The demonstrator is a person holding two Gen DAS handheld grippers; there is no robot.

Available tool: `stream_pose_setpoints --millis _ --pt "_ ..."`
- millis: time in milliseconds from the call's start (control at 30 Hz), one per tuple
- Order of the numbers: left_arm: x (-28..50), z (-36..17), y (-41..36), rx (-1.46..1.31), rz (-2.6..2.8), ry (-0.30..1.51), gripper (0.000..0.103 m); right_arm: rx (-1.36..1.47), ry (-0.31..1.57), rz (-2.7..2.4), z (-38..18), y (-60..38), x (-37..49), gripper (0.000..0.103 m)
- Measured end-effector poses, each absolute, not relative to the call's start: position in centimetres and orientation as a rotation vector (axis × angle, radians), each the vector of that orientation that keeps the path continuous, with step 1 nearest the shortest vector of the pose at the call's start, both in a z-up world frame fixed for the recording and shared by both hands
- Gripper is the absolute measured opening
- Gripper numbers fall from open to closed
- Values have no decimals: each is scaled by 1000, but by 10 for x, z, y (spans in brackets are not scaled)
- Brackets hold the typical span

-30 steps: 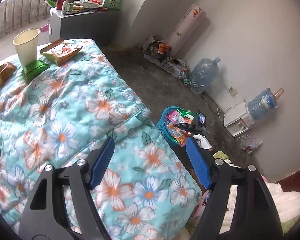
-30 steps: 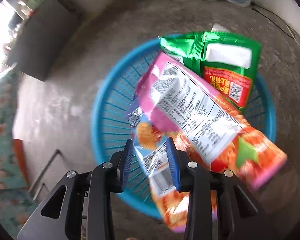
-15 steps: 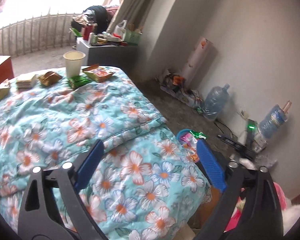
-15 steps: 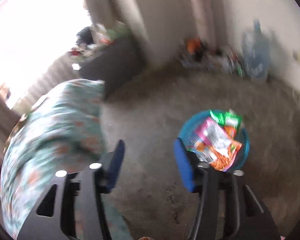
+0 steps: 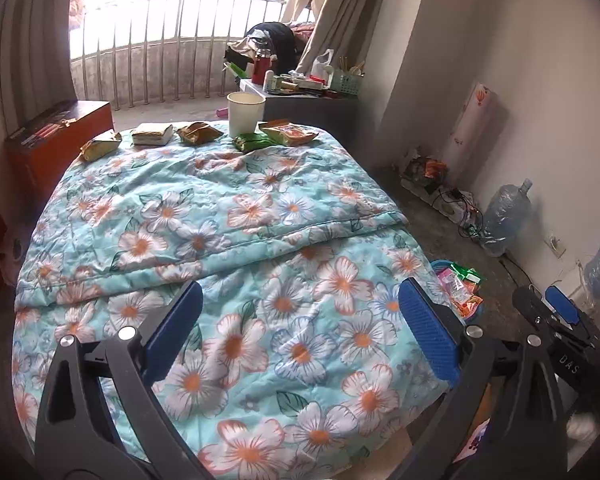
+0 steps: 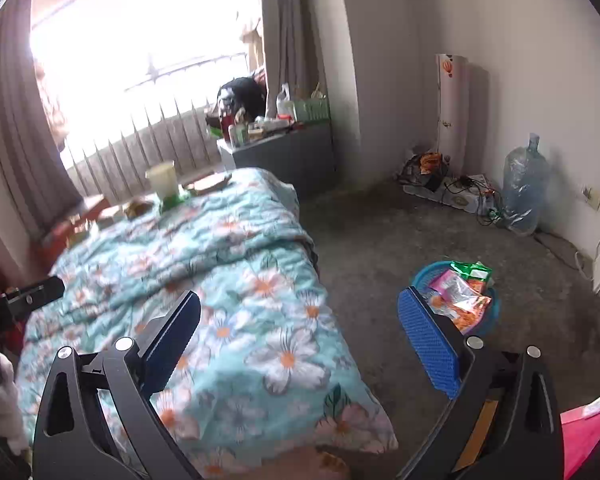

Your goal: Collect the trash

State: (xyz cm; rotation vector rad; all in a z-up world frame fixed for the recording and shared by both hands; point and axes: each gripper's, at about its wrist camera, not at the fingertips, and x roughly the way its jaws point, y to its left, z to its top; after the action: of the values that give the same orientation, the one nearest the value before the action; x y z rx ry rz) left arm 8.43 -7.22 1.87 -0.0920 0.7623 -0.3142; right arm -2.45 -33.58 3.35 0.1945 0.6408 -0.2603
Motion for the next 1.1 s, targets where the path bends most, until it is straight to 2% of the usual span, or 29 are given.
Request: stream_pose_setpoints --millis 467,1100 --pt "44 -27 -94 13 -208 962 94 30 851 -287 -4 -321 -53 96" --pt "37 -21 -105 82 -173 952 94 35 858 -359 6 -348 -66 96"
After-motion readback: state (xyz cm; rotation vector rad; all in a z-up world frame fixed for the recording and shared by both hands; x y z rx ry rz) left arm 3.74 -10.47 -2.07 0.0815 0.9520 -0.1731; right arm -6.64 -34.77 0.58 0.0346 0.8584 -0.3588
